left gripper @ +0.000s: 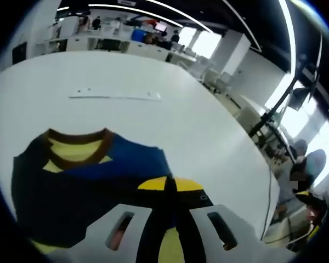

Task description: Fold the garment on the visible template until the final outline fits inside the template.

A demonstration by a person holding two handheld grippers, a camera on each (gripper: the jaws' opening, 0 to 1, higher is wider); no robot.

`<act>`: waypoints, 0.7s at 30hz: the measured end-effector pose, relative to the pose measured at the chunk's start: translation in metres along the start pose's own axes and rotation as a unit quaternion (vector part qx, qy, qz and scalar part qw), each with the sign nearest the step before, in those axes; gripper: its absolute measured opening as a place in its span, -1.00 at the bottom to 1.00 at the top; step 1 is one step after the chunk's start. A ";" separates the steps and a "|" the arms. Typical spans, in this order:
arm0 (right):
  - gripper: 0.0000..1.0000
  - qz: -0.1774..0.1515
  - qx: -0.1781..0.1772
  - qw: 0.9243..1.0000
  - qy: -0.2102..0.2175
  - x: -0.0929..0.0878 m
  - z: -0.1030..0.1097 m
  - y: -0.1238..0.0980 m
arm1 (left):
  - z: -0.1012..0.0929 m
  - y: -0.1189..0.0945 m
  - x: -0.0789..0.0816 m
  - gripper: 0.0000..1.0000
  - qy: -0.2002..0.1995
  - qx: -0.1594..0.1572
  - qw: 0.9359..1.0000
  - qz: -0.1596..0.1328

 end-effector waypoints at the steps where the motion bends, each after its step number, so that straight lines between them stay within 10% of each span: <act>1: 0.99 -0.001 0.000 1.000 0.001 0.000 -0.001 0.000 | -0.001 0.001 -0.001 -1.00 -0.002 0.001 1.000 0.001; 21: 0.99 0.004 -0.011 1.000 0.012 -0.012 -0.011 -0.010 | -0.001 0.029 -0.020 -1.00 -0.063 0.027 0.998 -0.009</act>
Point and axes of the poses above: the point that each gripper's makers call its tool centre point, and the gripper's own axes: y roughly forward along the fingers, z roughly to its left, x roughly out of its top, the point moved 5 cm from there along -y, roughly backward along the fingers, and after that the axes turned 4 degrees about -y, right-handed, at the moved point
